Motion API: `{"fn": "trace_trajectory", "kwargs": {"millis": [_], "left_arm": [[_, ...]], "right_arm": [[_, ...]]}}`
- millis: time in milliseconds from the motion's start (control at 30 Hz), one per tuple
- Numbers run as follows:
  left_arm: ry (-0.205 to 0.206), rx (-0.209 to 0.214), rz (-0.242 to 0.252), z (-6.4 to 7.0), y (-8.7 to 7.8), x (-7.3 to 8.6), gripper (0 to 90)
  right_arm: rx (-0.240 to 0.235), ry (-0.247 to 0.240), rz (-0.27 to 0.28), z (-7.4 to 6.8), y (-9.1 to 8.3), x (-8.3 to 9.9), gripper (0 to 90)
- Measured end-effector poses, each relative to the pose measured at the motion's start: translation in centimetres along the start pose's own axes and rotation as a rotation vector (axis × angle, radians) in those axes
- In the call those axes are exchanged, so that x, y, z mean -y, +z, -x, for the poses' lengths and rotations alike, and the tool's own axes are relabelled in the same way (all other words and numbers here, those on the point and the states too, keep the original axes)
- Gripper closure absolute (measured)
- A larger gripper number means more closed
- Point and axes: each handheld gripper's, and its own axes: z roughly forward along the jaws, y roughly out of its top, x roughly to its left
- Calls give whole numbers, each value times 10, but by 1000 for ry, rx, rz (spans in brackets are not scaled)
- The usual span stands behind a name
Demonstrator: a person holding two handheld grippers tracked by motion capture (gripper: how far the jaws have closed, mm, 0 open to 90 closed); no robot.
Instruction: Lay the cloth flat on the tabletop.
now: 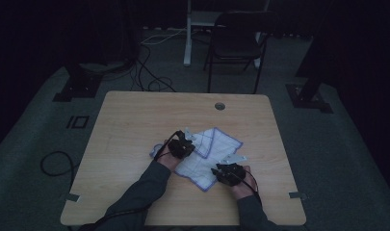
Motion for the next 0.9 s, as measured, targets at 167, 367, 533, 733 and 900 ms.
{"fn": "trace_trajectory", "kwargs": {"millis": [167,367,533,733,900], "left_arm": [[-32,-14,12,-12,-7,1,879],[-82,-28,30,-28,-15,4,879],[-129,-38,43,-41,-20,7,882],[-185,-51,60,-57,-27,12,885],[-229,-62,65,-68,-31,16,886]], "right_arm": [[6,1,-4,4,-2,2,684],[11,9,-7,7,-4,3,685],[17,17,-9,11,-6,5,690],[24,22,-16,15,-9,6,705],[30,31,-20,19,-11,8,706]]}}
